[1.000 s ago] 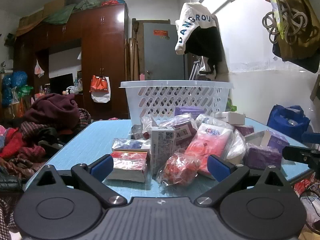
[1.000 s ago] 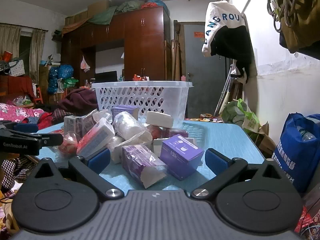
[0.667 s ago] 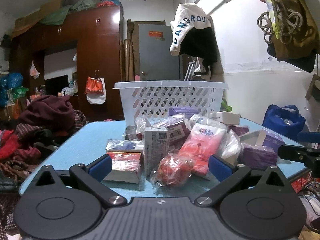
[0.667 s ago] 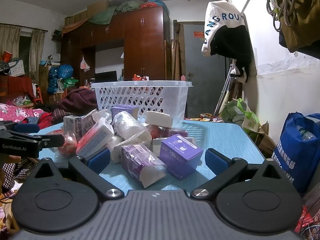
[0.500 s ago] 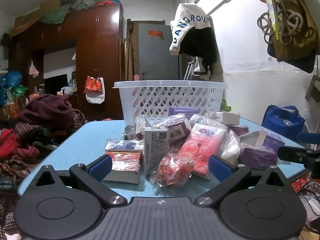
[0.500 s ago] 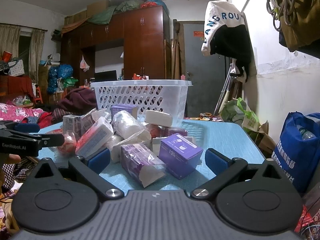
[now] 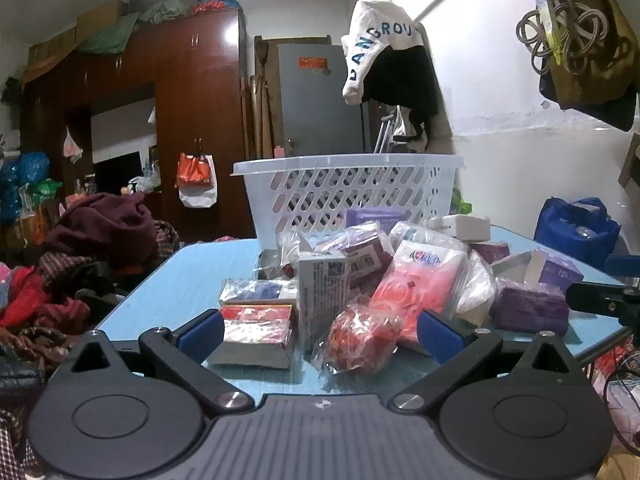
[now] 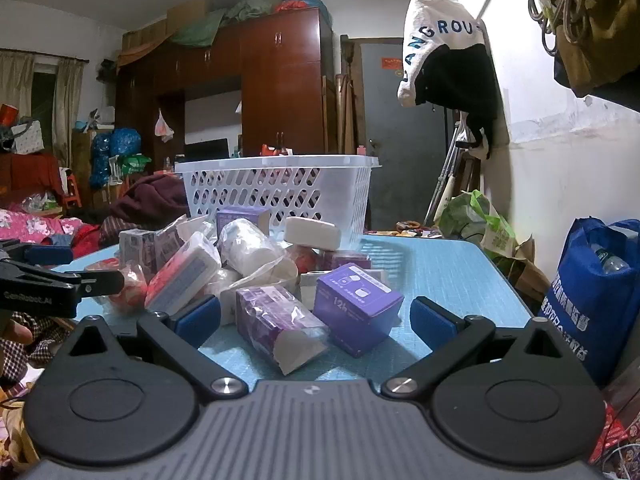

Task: Organize objects

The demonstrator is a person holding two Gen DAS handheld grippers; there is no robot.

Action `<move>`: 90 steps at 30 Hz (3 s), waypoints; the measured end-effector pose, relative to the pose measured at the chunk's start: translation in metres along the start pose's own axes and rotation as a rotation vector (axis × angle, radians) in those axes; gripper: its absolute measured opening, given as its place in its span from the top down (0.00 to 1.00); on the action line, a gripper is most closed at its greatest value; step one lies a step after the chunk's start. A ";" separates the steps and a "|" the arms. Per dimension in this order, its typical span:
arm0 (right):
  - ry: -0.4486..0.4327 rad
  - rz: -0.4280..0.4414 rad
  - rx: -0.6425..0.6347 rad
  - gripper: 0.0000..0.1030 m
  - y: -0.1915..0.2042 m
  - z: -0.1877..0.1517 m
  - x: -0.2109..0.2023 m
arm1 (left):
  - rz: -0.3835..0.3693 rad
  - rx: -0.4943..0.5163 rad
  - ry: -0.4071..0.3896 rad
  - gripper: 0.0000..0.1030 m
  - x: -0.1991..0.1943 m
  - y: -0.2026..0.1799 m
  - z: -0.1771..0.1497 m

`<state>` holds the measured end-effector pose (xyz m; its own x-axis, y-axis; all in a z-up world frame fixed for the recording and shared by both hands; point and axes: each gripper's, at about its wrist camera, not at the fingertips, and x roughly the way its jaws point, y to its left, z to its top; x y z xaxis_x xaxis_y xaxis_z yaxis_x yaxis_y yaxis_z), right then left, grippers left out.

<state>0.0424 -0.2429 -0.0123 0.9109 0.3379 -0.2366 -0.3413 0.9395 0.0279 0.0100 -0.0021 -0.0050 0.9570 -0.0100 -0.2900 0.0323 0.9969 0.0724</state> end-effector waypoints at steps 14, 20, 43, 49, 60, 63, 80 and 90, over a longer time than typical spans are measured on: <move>-0.001 -0.010 -0.009 0.00 0.000 0.001 -0.001 | -0.021 -0.006 -0.018 0.00 -0.004 0.001 0.001; 0.003 -0.012 -0.018 0.00 0.000 0.001 0.000 | -0.037 0.016 -0.028 0.00 -0.006 -0.001 0.000; 0.013 -0.012 -0.029 0.00 0.000 -0.002 0.001 | -0.061 0.017 -0.039 0.01 -0.006 0.001 0.000; 0.020 0.026 -0.006 0.00 -0.007 -0.003 0.002 | -0.063 0.018 -0.045 0.02 -0.006 0.003 0.000; -0.004 0.006 0.037 0.11 -0.031 0.001 -0.002 | -0.182 0.083 -0.096 0.03 -0.008 -0.012 0.004; 0.012 -0.003 0.046 0.23 -0.044 0.005 0.005 | -0.220 0.110 -0.090 0.06 0.004 -0.023 0.009; 0.146 0.098 0.009 0.57 -0.044 0.007 0.048 | -0.280 0.131 0.034 0.41 0.066 -0.026 0.013; 0.032 0.100 0.024 0.57 -0.046 0.056 0.039 | -0.359 0.031 -0.023 0.42 0.074 -0.012 0.060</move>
<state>0.1065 -0.2693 0.0313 0.8646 0.4288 -0.2620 -0.4244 0.9023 0.0761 0.0973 -0.0198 0.0300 0.8892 -0.3611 -0.2809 0.3758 0.9267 -0.0014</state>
